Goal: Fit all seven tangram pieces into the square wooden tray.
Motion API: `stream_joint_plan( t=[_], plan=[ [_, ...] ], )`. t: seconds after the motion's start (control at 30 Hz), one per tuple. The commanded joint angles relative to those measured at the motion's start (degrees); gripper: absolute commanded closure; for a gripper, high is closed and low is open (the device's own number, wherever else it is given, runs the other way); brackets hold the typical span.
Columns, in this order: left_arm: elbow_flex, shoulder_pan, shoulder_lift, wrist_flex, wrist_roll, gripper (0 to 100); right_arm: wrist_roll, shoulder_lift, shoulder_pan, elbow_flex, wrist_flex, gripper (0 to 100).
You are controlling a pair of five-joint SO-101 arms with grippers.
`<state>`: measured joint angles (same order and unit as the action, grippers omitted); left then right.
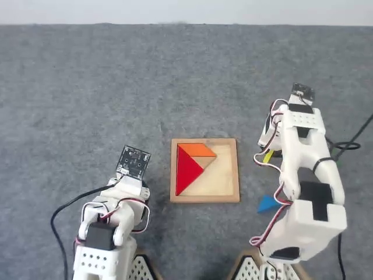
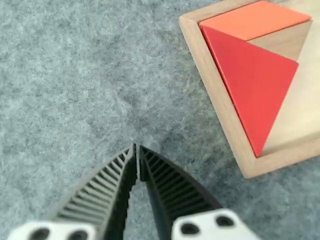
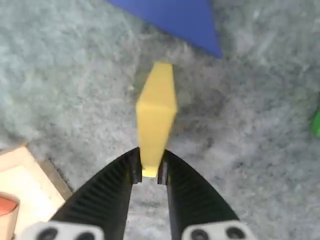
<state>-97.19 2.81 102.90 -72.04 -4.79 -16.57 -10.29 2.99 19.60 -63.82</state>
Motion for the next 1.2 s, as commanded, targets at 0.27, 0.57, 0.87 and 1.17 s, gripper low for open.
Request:
stream_joint_plan(
  t=[0.27,0.57,0.87,1.17],
  plan=[
    [0.7,-0.3,1.2,-0.3,0.3,99,9.8,19.4,-5.8,6.2,-4.1,99.2],
    [0.7,-0.3,1.2,-0.3,0.3,99,-8.3,25.6,-30.2,9.9,-1.5,93.3],
    [0.7,-0.3,1.2,-0.3,0.3,99,-10.5,19.0,-39.3,8.7,4.4,96.3],
    [0.7,-0.3,1.2,-0.3,0.3,99,-11.7,21.9,-36.2,8.4,5.7,96.5]
  ],
)
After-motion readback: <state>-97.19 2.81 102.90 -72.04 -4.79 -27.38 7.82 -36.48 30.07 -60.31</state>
